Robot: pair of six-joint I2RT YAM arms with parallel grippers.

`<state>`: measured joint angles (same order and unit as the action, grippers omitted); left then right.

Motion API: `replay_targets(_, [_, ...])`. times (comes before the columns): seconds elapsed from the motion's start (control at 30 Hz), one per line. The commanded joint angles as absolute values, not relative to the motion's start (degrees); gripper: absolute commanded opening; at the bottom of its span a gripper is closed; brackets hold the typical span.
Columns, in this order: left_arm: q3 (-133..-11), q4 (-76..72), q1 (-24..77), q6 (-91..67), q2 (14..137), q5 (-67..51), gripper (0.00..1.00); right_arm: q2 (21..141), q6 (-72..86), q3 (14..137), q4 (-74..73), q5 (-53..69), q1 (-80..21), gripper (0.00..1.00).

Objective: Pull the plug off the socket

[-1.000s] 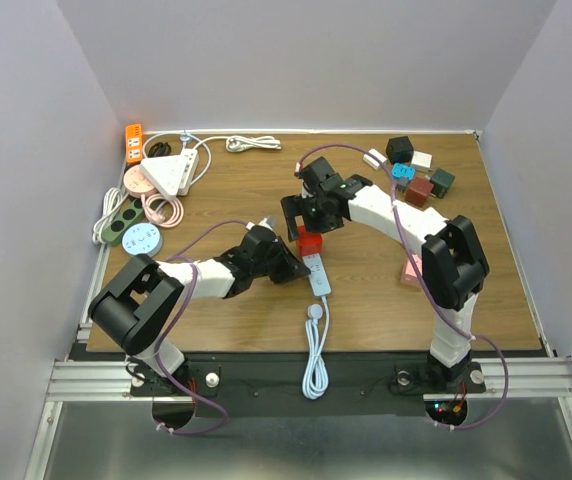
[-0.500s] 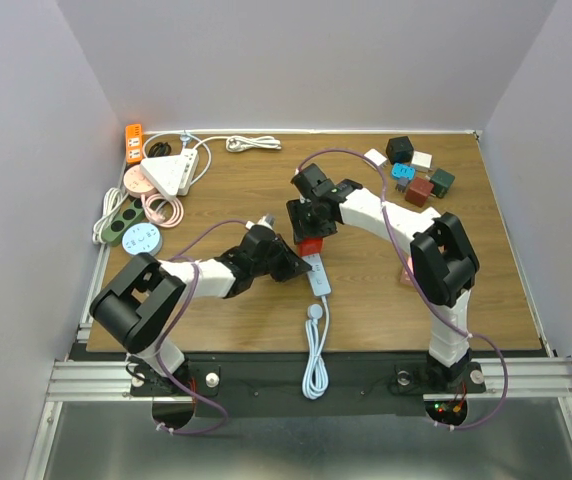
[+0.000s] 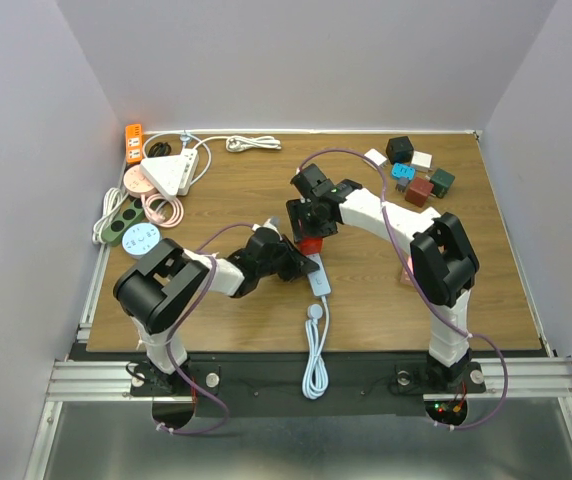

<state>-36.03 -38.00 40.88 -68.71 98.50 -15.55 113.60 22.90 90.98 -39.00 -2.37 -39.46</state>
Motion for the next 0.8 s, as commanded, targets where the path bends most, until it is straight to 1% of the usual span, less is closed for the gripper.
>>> replay_targets(0.0, [-36.1,-36.6,41.3,-68.3,102.3,-14.6,0.00,112.3,25.6,93.1,-39.1,-3.9,-39.9,0.00])
replay_targets(0.13, [-34.6,-36.5,41.1,-71.3,106.3,-15.7,0.00,110.6,27.2,95.6,-40.7,-6.1,-39.8,0.00])
replay_targets(0.43, [-32.6,-36.5,40.8,-73.1,109.7,-17.3,0.00,109.5,28.6,102.8,-44.5,-9.8,-39.3,0.00])
replay_targets(0.77, [-31.3,-36.5,40.0,-72.5,109.2,-16.3,0.00,108.0,29.4,102.7,-46.5,-9.8,-38.6,0.00])
